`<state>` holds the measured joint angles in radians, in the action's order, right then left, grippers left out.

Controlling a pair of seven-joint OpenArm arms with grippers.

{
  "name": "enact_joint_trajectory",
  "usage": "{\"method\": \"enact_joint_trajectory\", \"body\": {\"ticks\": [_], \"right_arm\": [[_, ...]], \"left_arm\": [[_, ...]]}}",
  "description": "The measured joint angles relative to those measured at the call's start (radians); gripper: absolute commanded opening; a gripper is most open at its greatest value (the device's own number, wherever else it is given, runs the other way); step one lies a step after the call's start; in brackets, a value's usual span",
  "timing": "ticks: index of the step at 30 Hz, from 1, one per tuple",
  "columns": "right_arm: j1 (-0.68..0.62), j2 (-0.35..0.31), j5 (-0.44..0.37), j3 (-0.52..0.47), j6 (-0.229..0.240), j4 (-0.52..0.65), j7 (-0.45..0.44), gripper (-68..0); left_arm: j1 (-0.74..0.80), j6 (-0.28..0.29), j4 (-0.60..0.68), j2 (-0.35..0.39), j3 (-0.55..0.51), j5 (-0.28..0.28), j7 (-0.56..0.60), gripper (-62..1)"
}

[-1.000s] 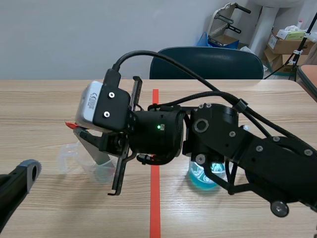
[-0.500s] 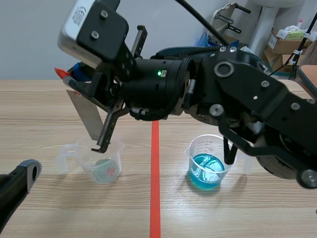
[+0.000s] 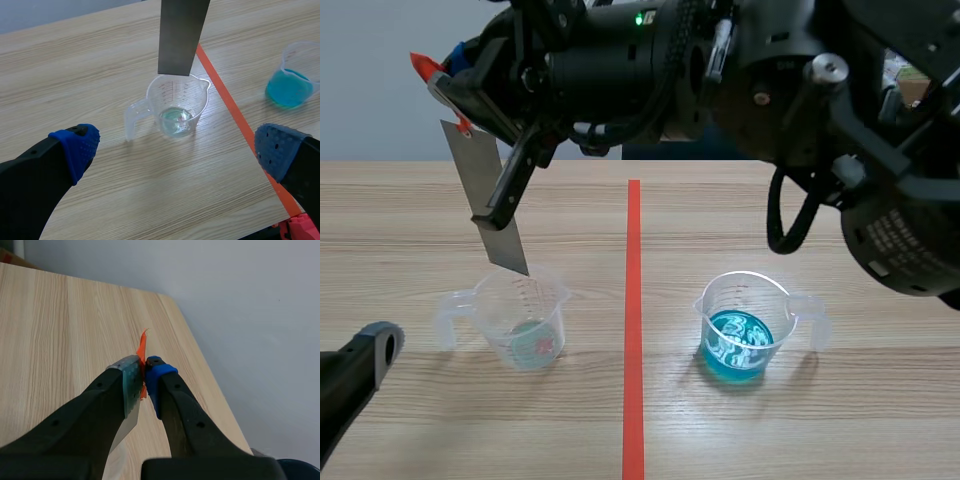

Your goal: Do the redox reaction experiment

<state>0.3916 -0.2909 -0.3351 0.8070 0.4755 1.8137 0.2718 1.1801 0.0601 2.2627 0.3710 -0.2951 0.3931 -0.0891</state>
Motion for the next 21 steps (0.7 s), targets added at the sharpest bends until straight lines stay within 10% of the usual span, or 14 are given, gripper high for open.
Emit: {"method": "enact_joint_trajectory", "body": {"ticks": [21], "right_arm": [[0.068,0.0,-0.19,-0.047,0.0,0.101,0.187,-66.7]], "left_arm": [[0.0,0.0,0.0,0.0,0.0,0.0,-0.001,1.4]]}}
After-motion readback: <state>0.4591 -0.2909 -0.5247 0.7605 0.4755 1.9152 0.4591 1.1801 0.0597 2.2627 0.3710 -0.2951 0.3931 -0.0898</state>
